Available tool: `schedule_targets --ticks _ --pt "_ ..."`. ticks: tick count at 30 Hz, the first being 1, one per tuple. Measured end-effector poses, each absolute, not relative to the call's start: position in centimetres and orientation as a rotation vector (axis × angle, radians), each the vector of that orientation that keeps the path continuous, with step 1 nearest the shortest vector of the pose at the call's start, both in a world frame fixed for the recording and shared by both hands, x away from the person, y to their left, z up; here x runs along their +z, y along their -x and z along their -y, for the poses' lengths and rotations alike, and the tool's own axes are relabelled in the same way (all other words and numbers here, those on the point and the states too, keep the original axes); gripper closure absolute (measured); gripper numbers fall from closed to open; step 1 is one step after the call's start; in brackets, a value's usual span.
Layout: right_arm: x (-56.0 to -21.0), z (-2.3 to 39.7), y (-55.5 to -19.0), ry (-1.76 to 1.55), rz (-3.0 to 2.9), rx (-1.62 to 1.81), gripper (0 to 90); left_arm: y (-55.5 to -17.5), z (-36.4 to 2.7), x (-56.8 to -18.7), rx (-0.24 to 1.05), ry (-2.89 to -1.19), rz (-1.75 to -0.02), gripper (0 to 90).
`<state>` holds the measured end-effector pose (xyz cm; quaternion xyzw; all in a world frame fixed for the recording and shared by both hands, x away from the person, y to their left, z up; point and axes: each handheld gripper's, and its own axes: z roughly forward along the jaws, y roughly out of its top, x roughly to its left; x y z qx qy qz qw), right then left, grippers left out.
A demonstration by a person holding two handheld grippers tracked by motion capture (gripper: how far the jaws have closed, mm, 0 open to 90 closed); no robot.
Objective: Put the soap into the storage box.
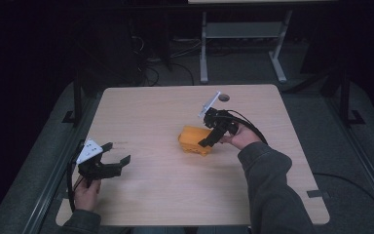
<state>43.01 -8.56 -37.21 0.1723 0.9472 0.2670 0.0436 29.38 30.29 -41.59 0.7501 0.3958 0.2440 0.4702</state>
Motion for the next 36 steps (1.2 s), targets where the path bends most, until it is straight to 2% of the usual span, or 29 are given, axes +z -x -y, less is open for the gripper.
schedule_targets --ticks 36 --pt "-36.9 15.2 -39.8 -0.666 -2.808 0.936 15.6 -29.5 -30.1 -41.8 0.595 -1.866 -0.971 13.4"
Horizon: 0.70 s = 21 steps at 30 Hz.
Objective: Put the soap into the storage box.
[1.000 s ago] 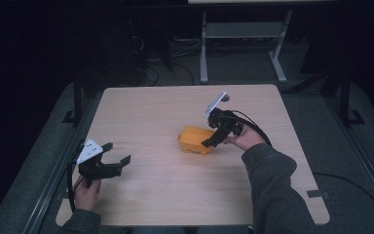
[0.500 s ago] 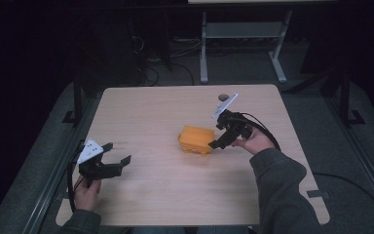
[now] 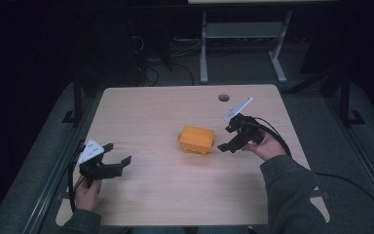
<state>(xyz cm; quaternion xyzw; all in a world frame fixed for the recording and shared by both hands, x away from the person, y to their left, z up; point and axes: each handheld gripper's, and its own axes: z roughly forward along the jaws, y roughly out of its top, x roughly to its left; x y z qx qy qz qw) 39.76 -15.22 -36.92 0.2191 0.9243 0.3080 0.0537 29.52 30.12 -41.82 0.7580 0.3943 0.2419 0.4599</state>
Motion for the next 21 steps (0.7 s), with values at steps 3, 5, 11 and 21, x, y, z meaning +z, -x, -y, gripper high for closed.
schedule_targets --ticks 3,5,11,21 --pt "-37.0 15.8 -39.4 -0.691 -2.8 0.947 15.6 -29.5 -30.1 -41.8 0.596 -1.866 -0.975 13.4" --pt "-37.1 16.2 -39.2 -0.705 -2.8 0.949 15.6 -29.6 -30.2 -41.9 0.596 -1.861 -0.977 13.4" --pt "-37.5 17.5 -38.4 -0.741 -2.783 0.972 15.7 -29.6 -30.2 -41.9 0.601 -1.873 -0.982 13.4" --pt "-38.6 19.7 -37.1 -0.819 -2.76 0.996 15.7 -29.6 -30.0 -42.1 0.6 -1.877 -0.977 13.4"
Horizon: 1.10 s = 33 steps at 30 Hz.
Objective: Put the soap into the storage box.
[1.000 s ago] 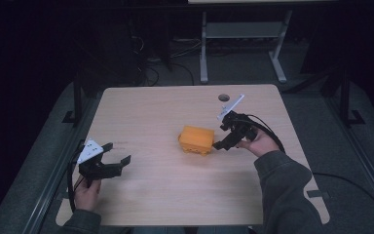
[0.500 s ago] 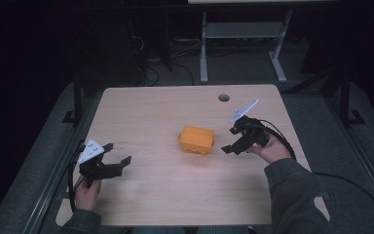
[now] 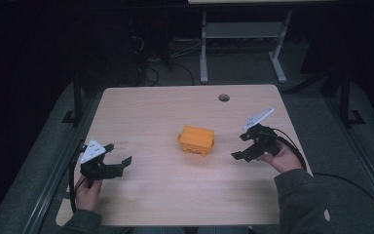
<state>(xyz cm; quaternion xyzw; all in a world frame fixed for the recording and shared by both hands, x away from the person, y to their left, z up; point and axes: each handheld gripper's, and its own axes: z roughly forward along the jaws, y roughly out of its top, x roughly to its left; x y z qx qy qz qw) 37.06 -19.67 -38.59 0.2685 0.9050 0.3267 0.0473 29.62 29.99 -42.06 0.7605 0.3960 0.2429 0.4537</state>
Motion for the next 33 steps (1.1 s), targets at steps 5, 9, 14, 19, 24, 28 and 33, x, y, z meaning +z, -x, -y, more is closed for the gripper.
schedule_targets --ticks 5,9,14,19,24,28,33 --pt "-38.9 20.5 -36.6 -0.847 -2.753 1.005 15.7 -29.6 -29.9 -42.1 0.597 -1.877 -0.982 13.4" --pt "-39.1 21.0 -36.3 -0.854 -2.74 1.02 15.7 -29.6 -29.9 -42.1 0.596 -1.88 -0.981 13.4" --pt "-39.4 21.7 -35.8 -0.866 -2.729 1.028 15.7 -29.6 -29.8 -42.2 0.597 -1.888 -0.977 13.4" --pt "-39.9 22.4 -35.3 -0.891 -2.722 1.028 15.7 -29.7 -29.8 -42.2 0.595 -1.891 -0.979 13.4" --pt "-40.4 23.1 -34.9 -0.908 -2.714 1.034 15.7 -29.7 -29.8 -42.2 0.597 -1.898 -0.976 13.4" --pt "-40.7 23.6 -34.5 -0.916 -2.707 1.039 15.7 -29.7 -29.7 -42.3 0.595 -1.898 -0.977 13.4" --pt "-41.2 24.0 -34.1 -0.935 -2.707 1.043 15.7 -29.7 -29.7 -42.3 0.594 -1.899 -0.98 13.4"
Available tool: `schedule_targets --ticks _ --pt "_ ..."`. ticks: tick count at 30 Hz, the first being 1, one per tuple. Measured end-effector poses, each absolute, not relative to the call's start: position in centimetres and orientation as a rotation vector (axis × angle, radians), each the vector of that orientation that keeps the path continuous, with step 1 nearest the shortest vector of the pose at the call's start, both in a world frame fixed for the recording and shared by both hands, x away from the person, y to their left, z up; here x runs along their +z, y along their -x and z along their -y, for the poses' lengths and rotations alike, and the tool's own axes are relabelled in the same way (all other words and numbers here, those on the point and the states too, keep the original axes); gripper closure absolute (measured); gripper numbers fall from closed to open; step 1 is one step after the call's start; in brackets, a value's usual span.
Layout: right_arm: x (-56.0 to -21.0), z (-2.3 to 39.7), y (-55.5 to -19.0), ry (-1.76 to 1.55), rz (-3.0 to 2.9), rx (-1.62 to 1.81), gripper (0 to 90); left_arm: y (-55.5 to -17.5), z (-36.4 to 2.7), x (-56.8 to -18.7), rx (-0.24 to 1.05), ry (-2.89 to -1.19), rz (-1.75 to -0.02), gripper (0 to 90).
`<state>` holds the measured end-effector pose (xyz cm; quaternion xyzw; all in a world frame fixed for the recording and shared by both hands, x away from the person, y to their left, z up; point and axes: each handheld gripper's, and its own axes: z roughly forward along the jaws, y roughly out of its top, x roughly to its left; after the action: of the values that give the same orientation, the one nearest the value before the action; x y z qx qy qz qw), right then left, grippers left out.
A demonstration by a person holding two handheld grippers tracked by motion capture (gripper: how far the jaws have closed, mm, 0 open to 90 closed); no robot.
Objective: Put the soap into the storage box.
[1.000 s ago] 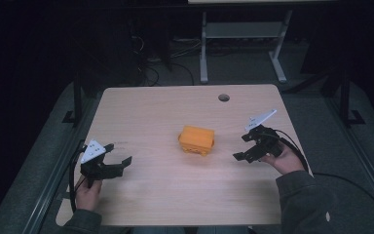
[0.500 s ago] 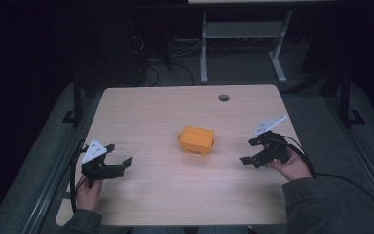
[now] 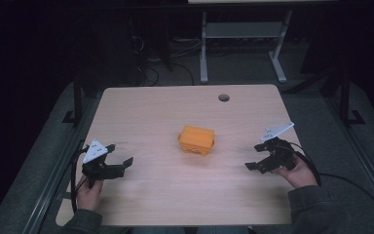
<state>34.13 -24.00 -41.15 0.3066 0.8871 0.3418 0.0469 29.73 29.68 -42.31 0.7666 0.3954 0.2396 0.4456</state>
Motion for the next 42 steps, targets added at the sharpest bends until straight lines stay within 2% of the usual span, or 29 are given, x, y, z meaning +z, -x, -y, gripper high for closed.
schedule_targets --ticks 42 --pt "-44.9 27.3 -29.2 -1.025 -2.636 1.109 15.6 -29.8 -29.5 -42.6 0.591 -1.926 -0.979 13.4"
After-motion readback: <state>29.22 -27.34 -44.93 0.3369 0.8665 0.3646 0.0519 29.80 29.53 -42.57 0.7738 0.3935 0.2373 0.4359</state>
